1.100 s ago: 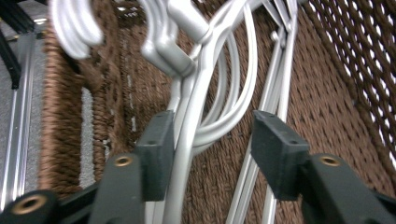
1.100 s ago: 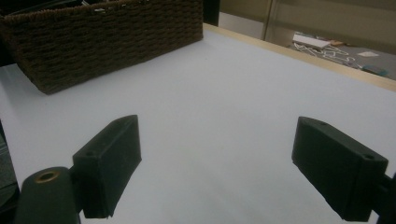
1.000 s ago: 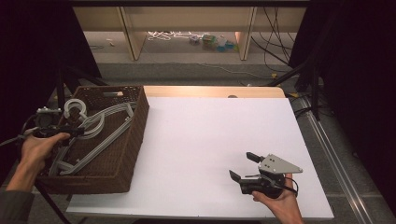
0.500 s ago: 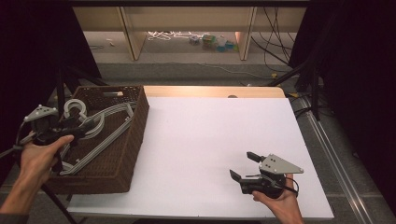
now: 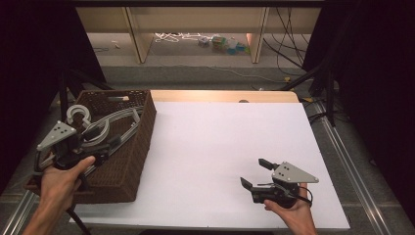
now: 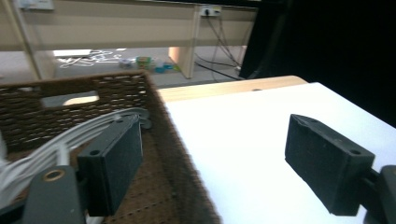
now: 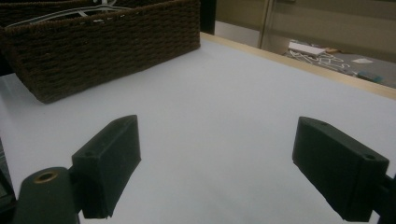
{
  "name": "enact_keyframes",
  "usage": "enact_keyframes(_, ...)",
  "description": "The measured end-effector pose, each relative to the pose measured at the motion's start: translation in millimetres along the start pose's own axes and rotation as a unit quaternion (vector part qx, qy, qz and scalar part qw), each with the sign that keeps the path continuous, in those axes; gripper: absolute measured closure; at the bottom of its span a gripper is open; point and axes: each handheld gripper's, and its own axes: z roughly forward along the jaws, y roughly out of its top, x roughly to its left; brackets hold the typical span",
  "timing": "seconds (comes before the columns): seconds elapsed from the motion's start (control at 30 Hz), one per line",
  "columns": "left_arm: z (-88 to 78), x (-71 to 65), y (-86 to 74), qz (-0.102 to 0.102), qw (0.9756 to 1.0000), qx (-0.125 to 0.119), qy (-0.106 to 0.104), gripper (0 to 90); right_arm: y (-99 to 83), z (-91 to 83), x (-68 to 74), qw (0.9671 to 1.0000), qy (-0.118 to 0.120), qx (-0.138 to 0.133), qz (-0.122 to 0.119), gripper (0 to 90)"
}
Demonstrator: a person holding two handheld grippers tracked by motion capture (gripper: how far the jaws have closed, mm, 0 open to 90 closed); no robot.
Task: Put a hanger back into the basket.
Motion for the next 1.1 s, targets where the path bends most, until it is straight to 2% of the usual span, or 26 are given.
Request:
enact_keyframes(0.07, 2.2, -7.2, -3.2, 0.001, 0.9999, -0.001, -0.013, 18.7, -0.3, -0.2, 0.5, 1.0, 0.004, 0.003, 0.007, 16.1)
enact_keyframes(0.3, 9.5, -27.3, -12.3, 0.022, 0.9992, -0.012, -0.032, 18.7, -2.5, 0.8, -0.4, 0.9999, 0.007, 0.001, 0.013, 16.1)
enact_keyframes(0.4, 12.0, -34.1, -16.4, 0.025, 0.9988, -0.016, -0.037, 18.7, -2.7, 0.8, -0.6, 0.9999, 0.006, 0.002, 0.013, 16.1)
enact_keyframes(0.5, 16.9, -42.3, -22.7, 0.026, 0.9981, -0.017, -0.054, 18.8, -3.1, 1.2, -0.8, 0.9999, 0.004, -0.003, 0.014, 16.1)
enact_keyframes(0.6, 19.9, -46.8, -27.4, 0.032, 0.9976, -0.025, -0.056, 18.8, -3.8, 1.4, -1.0, 0.9999, -0.001, -0.009, 0.012, 16.1)
enact_keyframes(0.73, 23.4, -52.9, -34.9, 0.034, 0.9972, -0.025, -0.062, 18.8, -4.0, 1.1, -0.3, 0.9999, 0.004, -0.004, 0.011, 16.1)
enact_keyframes(1.0, 30.3, -64.8, -49.6, 0.046, 0.995, -0.048, -0.075, 19.0, -4.0, 0.9, 2.3, 0.9998, 0.002, -0.015, 0.011, 16.1)
enact_keyframes(1.03, 30.4, -66.4, -51.4, 0.049, 0.9947, -0.048, -0.076, 19.0, -3.8, -0.3, 2.7, 0.9999, 0.001, -0.009, 0.011, 16.1)
enact_keyframes(1.1, 31.2, -69.7, -55.8, 0.06, 0.9941, -0.052, -0.074, 18.9, -4.2, -0.9, 3.0, 0.9998, 0.002, -0.015, 0.012, 16.1)
